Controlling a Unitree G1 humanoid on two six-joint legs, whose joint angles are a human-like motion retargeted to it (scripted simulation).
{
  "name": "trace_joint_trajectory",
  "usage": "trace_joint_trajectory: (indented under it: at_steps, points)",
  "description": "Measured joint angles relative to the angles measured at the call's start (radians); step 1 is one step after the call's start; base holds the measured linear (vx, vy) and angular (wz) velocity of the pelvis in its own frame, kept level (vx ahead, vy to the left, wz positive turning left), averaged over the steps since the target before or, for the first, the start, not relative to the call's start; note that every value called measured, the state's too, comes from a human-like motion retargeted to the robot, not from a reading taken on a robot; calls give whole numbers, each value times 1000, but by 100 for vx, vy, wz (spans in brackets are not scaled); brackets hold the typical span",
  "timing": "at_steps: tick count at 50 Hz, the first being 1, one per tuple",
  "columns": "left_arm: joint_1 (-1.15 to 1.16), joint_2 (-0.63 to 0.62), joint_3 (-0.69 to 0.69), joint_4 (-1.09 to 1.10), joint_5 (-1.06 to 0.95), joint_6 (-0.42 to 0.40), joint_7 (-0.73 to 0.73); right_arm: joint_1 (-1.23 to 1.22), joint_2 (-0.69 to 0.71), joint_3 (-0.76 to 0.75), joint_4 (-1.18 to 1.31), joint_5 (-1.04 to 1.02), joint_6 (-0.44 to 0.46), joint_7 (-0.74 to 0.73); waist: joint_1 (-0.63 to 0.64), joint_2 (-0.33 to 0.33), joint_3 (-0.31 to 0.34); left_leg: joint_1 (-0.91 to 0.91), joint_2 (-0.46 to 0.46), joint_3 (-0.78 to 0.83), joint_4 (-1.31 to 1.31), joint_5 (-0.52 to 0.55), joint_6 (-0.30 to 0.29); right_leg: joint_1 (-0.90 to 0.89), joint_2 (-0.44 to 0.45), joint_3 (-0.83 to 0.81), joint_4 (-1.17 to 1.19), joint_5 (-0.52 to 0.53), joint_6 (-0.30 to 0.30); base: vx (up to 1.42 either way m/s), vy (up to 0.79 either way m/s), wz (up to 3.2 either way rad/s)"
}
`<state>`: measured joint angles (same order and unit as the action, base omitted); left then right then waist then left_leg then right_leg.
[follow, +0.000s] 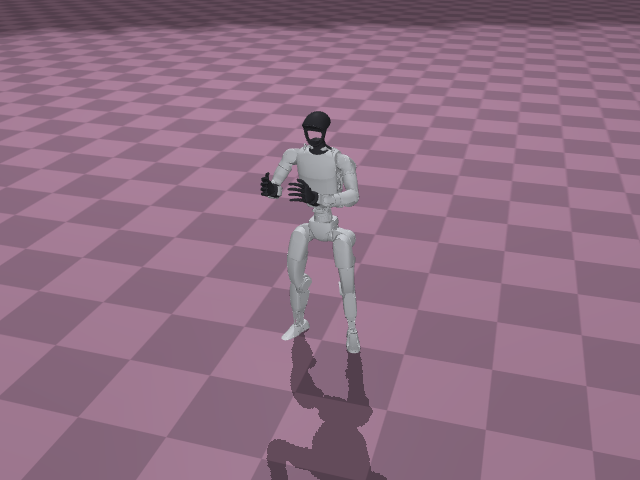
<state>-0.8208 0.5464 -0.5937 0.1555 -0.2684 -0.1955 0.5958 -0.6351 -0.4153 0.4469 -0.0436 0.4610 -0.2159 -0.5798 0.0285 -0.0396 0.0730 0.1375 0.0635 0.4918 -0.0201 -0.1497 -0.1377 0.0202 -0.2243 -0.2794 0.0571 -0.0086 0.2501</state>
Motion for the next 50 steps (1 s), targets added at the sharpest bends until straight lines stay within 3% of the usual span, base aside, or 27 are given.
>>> trace_joint_trajectory:
  at_steps: [6, 8, 10, 13, 15, 17, 18, 22, 26, 31, 32, 33, 34, 35, 36, 37, 38, 39, 40, 42, 45, 46, 47, 48, 49, 50]
  points:
    - [-76, 30, 22, -14, 99, 17, -111, 13, 48, -36, 2, 102, -34, 90, -13, 25, -4, 2, 4, 8, 7, -4, -1, -2, 3, 8, 4, -2, 0, 0, 0, 0]
    - [-136, 6, 9, 5, 177, 43, -219, -12, 51, -45, 64, -59, 19, 178, -17, 34, -5, 1, 4, 7, 10, -6, 1, -2, 2, 8, 7, -3, 2, 0, 0, 0]
    - [-217, -42, -17, 23, 148, 71, -238, -2, 171, -65, 57, 250, -75, 132, -22, 48, 6, 0, 6, 3, 13, -5, -1, 0, 2, 4, 7, -4, -3, 0, 0, 0]
    - [-324, -108, -73, 83, 223, 117, -307, -8, 283, -97, 90, 377, -115, 151, -35, 70, 12, -5, 5, -1, 15, -3, -2, -1, 1, 0, 7, -4, -4, 0, 0, 0]
    - [-385, -142, -109, 144, 362, 150, -416, -32, 292, -122, 153, 202, -18, 237, -47, 83, 12, -8, 3, -2, 15, -2, -1, -4, -2, 0, 8, -3, -2, 0, 0, 0]
    - [-440, -184, -145, 197, 362, 170, -388, -29, 389, -147, 128, 432, -101, 197, -62, 101, 22, -12, 3, -2, 15, 2, -4, -6, -2, -1, 5, -2, -5, 0, 0, 0]
    - [-456, -193, -159, 229, 438, 175, -447, -44, 363, -153, 167, 278, -28, 261, -72, 105, 22, -14, 1, -1, 14, 3, -3, -8, -3, 1, 5, -1, -3, 0, 0, 0]
    - [-514, -243, -196, 294, 406, 216, -374, -55, 427, -173, 120, 512, -126, 160, -110, 133, 43, -18, -2, 6, 11, 10, -7, -14, -4, 7, -3, 5, -8, 0, 0, 0]
    - [-551, -259, -204, 317, 391, 211, -333, -79, 384, -187, 108, 470, -141, 104, -163, 151, 45, -20, -5, 19, 7, 16, -16, -23, -4, 20, -8, 8, -5, 0, 0, -4]
    - [-656, -301, -227, 392, 358, 202, -293, -168, 297, -224, 127, 341, -135, 7, -231, 170, 53, -16, -6, 41, 2, 20, -21, -36, -1, 44, -7, 10, -1, 1, -2, -24]
    - [-680, -312, -232, 421, 375, 203, -307, -192, 265, -232, 150, 258, -98, 8, -245, 171, 53, -14, -7, 47, 1, 21, -21, -39, -1, 51, -7, 10, 1, 1, -1, -33]
    - [-707, -324, -236, 465, 442, 203, -367, -230, 187, -232, 216, -1, 33, 59, -258, 170, 54, -12, -9, 53, 0, 21, -18, -44, -1, 59, -4, 10, 5, 1, -1, -35]
    - [-742, -338, -251, 507, 425, 180, -311, -258, 162, -227, 221, -86, 9, -69, -270, 172, 57, -11, -9, 60, -2, 22, -21, -48, 0, 65, -4, 11, 9, 1, -2, -36]
    - [-779, -353, -271, 547, 366, 144, -196, -280, 165, -221, 196, -84, -94, -287, -282, 176, 63, -10, -7, 67, -2, 23, -27, -51, 2, 71, -5, 11, 11, 1, -5, -41]
    - [-801, -368, -290, 606, 422, 136, -181, -326, 66, -174, 317, -434, 115, -381, -290, 175, 59, -10, -2, 78, -4, 25, -31, -58, 10, 79, -5, 13, 12, 0, -6, -46]
    - [-822, -382, -303, 660, 459, 138, -207, -365, 7, -144, 417, -611, 243, -351, -302, 175, 58, -9, 0, 87, -5, 26, -33, -63, 15, 87, -4, 15, 12, 0, -4, -46]
    - [-842, -394, -302, 705, 457, 158, -316, -390, 25, -147, 475, -441, 211, -73, -320, 178, 64, -6, -2, 93, -3, 23, -28, -63, 13, 95, -4, 14, 12, 1, -2, -41]
    - [-872, -404, -329, 749, 402, 142, -272, -405, 53, -179, 456, -289, 98, -167, -335, 181, 72, -5, -2, 99, -3, 25, -29, -65, 15, 102, -6, 16, 12, 2, -2, -38]
    - [-905, -413, -369, 792, 319, 108, -150, -416, 87, -226, 399, -146, -53, -446, -348, 184, 82, -5, 0, 107, -5, 29, -34, -69, 19, 108, -10, 17, 12, 2, -4, -38]
    - [-931, -431, -408, 872, 270, 133, -201, -436, 134, -288, 431, 130, -112, -315, -377, 183, 94, 0, -4, 120, -6, 32, -30, -71, 18, 123, -14, 20, 12, 2, -3, -38]
    - [-944, -444, -461, 947, 243, 114, -200, -462, 87, -282, 537, 144, -95, -277, -403, 176, 104, 5, 1, 139, -7, 37, -34, -76, 28, 141, -19, 24, 12, 2, -6, -36]
    - [-940, -443, -465, 959, 245, 98, -190, -463, 62, -262, 569, 82, -80, -287, -407, 174, 106, 6, 3, 145, -6, 39, -36, -77, 31, 145, -20, 24, 12, 2, -7, -32]
    - [-931, -443, -456, 968, 281, 91, -202, -471, 12, -208, 637, -121, 25, -257, -409, 172, 106, 8, 6, 150, -6, 40, -38, -78, 35, 150, -20, 25, 12, 2, -9, -32]
    - [-908, -440, -423, 971, 388, 105, -256, -490, -90, -87, 777, -604, 310, -146, -405, 168, 100, 9, 10, 156, -6, 42, -39, -81, 41, 155, -18, 25, 12, 2, -9, -29]
    - [-891, -432, -398, 960, 425, 108, -264, -492, -137, -31, 831, -830, 441, -107, -403, 167, 99, 10, 12, 160, -4, 43, -38, -82, 44, 158, -17, 25, 12, 3, -8, -23]
    - [-877, -422, -379, 943, 428, 106, -251, -485, -156, -9, 842, -928, 495, -105, -401, 167, 99, 9, 14, 162, 0, 44, -37, -82, 45, 160, -17, 25, 12, 4, -6, -13]
